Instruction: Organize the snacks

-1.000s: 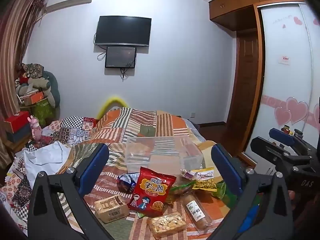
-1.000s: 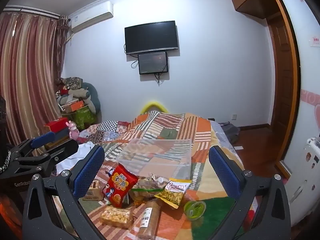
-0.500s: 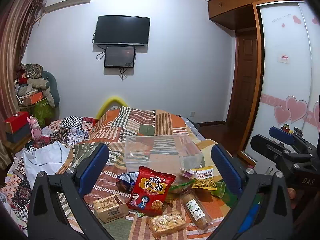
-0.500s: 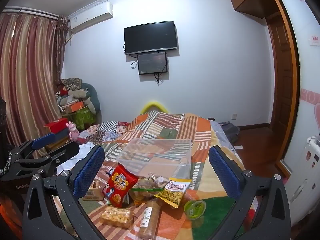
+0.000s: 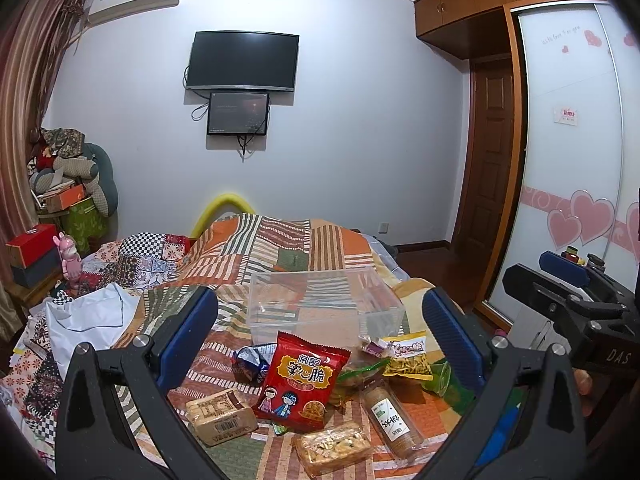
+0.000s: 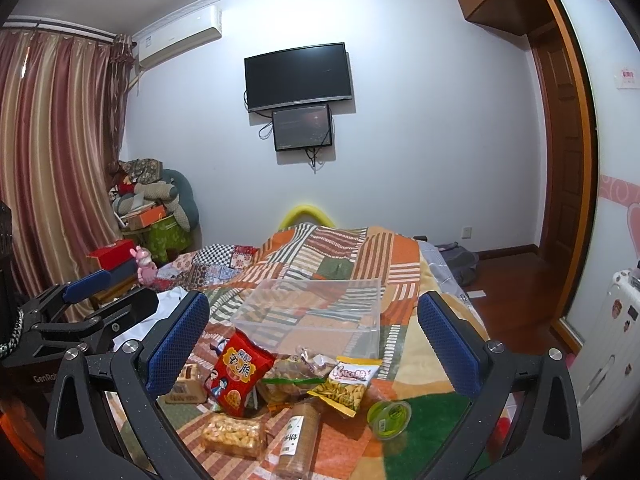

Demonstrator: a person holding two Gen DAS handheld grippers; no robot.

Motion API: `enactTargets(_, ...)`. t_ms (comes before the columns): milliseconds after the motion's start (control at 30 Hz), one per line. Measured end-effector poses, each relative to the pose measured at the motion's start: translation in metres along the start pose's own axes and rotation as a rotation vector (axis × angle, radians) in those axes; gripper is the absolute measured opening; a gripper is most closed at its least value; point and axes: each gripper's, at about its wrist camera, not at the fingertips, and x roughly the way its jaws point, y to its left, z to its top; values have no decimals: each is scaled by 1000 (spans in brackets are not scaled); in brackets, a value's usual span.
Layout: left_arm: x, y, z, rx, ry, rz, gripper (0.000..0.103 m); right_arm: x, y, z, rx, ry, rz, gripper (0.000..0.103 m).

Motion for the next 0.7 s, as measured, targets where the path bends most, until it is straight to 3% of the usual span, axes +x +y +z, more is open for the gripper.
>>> enactTargets(700, 3, 2, -2, -15, 5, -11, 103, 0, -1, 1, 0, -3, 0, 103)
